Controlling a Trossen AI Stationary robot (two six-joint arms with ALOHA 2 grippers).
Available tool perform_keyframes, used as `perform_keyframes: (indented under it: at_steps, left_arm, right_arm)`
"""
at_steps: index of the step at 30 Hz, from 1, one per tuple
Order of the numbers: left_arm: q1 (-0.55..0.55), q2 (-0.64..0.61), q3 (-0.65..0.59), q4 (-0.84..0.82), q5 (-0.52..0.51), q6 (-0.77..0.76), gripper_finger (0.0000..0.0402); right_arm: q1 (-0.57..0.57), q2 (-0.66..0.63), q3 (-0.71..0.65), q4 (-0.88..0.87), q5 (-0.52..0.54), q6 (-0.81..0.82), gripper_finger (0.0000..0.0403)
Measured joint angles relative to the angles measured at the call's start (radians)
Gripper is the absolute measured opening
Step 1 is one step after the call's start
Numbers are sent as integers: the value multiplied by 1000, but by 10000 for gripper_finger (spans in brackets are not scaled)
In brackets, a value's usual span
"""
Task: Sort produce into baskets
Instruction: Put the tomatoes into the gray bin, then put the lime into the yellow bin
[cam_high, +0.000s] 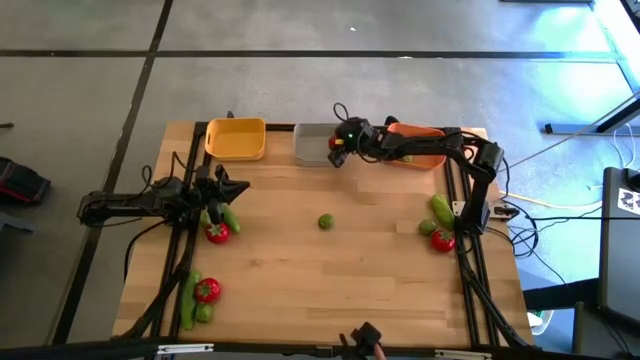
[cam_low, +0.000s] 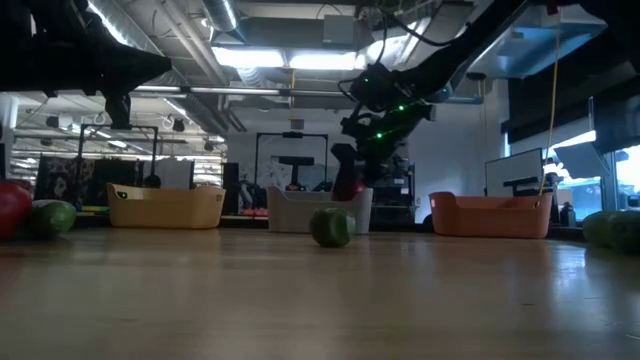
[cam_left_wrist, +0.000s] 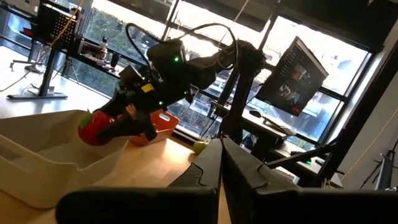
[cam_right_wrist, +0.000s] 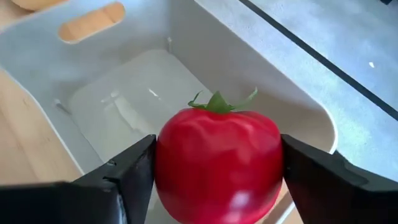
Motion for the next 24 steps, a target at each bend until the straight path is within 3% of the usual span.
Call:
perform_keyframes:
  at_steps: [7,15,24]
  left_arm:
    - [5,0,0,0,-5,1,16]
    - [5,0,0,-1,-14,4,95]
    - [6,4,0,48,-16,4,168]
  right_arm:
    - [1,0,6,0,0,0,342]
    - [1,-5,6,-8,-42,-4,381]
    - [14,-193,6,-152,-292,-53,385]
